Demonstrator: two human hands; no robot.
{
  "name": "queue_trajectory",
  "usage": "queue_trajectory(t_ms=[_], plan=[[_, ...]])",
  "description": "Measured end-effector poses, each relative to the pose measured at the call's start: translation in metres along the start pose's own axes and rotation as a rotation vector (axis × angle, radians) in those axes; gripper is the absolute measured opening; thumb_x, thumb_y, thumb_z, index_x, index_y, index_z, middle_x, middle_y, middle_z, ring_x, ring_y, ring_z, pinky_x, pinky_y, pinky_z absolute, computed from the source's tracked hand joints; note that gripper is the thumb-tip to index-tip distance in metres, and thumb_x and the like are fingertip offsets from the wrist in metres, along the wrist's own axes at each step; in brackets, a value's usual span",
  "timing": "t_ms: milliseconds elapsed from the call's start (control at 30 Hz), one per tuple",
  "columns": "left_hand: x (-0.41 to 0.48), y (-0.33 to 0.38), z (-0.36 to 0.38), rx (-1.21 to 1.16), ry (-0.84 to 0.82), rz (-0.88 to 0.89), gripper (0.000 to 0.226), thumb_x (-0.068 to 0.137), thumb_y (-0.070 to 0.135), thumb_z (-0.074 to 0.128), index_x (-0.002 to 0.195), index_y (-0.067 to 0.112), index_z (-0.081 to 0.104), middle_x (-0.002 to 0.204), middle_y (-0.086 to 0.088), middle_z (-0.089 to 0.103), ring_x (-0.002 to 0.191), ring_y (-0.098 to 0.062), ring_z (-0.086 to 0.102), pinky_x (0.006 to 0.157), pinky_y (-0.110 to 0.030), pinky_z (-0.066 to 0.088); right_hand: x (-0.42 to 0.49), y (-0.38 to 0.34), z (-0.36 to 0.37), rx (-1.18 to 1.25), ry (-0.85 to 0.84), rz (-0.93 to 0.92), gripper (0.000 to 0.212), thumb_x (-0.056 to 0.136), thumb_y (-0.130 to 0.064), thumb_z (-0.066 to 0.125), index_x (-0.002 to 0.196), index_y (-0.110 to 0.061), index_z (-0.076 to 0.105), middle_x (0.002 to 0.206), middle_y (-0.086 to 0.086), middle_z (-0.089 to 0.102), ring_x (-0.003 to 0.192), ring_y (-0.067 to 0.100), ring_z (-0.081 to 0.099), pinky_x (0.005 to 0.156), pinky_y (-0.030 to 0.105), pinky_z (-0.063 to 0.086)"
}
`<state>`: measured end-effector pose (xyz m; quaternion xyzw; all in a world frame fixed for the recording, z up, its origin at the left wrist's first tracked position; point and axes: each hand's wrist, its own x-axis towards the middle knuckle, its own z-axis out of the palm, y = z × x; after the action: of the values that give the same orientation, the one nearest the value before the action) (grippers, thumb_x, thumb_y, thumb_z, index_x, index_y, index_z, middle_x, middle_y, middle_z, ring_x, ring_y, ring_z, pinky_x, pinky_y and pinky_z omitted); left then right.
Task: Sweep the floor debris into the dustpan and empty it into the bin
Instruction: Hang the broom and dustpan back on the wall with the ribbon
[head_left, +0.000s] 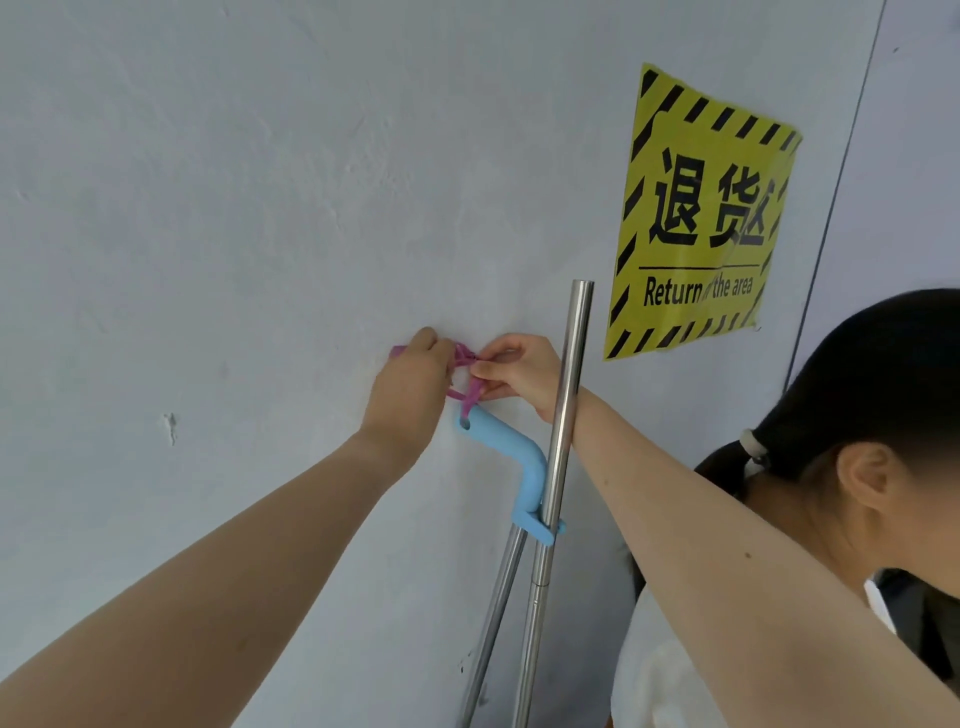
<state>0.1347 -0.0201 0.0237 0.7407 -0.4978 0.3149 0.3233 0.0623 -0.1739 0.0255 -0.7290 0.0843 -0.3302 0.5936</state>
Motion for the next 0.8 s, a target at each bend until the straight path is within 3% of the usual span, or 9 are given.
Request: queue_trajectory(t_ms=[100,233,333,500,667,733,800], plan=[[0.001,0.002,0.001,0.154,-0.031,0.054,0.009,0.084,-0.003,0.055,0.090,0.003,0.060,0.091,-0.012,0.054,0.059,-0.022,0.042,0.049,-0.031,0.032,0.000,0.001,-0.001,-0.012,0.021,-0.031,0.014,0.079,0.009,0.073,0.081,0.001,0.062,0.069,0.016,0.070,0.058,0.022,0.070,0.062,0.036,0.062],[-0.005,-0.001,0.004,0.334,-0.120,0.148,0.028,0.081,-0.007,0.057,0.107,0.003,0.059,0.108,-0.011,0.056,0.070,-0.030,0.059,0.051,-0.031,0.037,0.002,0.004,-0.008,-0.024,0.012,0.024,0.016,0.077,0.003,0.077,0.080,-0.001,0.062,0.068,0.012,0.072,0.060,0.022,0.071,0.060,0.032,0.060],[-0.008,-0.001,0.006,0.389,-0.128,0.191,0.033,0.078,-0.011,0.058,0.109,0.000,0.057,0.116,-0.014,0.054,0.070,-0.029,0.062,0.052,-0.032,0.042,0.002,0.010,-0.010,-0.054,-0.006,0.065,0.019,0.074,-0.001,0.081,0.076,-0.005,0.062,0.069,0.014,0.073,0.058,0.021,0.071,0.057,0.027,0.058],[-0.017,0.002,0.002,0.410,-0.070,0.297,0.034,0.049,-0.018,0.076,0.076,-0.002,0.063,0.078,-0.016,0.061,0.042,-0.023,0.052,0.036,-0.023,0.038,0.003,0.014,-0.009,-0.120,-0.034,0.089,0.023,0.072,-0.007,0.084,0.071,-0.008,0.061,0.067,0.013,0.073,0.057,0.018,0.071,0.056,0.026,0.057],[-0.019,-0.006,0.012,0.398,-0.152,0.117,0.021,0.084,0.000,0.059,0.102,0.009,0.060,0.093,-0.009,0.055,0.061,-0.024,0.054,0.051,-0.029,0.039,-0.004,0.020,-0.004,-0.222,-0.067,0.050,0.022,0.074,-0.004,0.082,0.071,-0.004,0.060,0.064,0.012,0.070,0.059,0.020,0.070,0.058,0.031,0.060],[-0.016,-0.005,0.013,0.365,-0.138,0.055,0.014,0.088,0.002,0.053,0.098,0.009,0.058,0.092,-0.008,0.056,0.063,-0.025,0.053,0.052,-0.029,0.037,-0.007,0.023,-0.003,-0.166,-0.063,0.023,0.020,0.076,-0.002,0.080,0.073,-0.003,0.061,0.066,0.013,0.069,0.062,0.022,0.070,0.061,0.034,0.061],[-0.014,-0.002,0.014,0.286,-0.088,-0.001,0.010,0.088,0.001,0.051,0.094,0.007,0.056,0.088,-0.011,0.057,0.063,-0.029,0.055,0.051,-0.032,0.038,-0.007,0.020,-0.005,-0.116,-0.035,-0.007,0.015,0.077,-0.001,0.078,0.077,-0.003,0.063,0.063,0.009,0.069,0.056,0.018,0.069,0.056,0.029,0.058]])
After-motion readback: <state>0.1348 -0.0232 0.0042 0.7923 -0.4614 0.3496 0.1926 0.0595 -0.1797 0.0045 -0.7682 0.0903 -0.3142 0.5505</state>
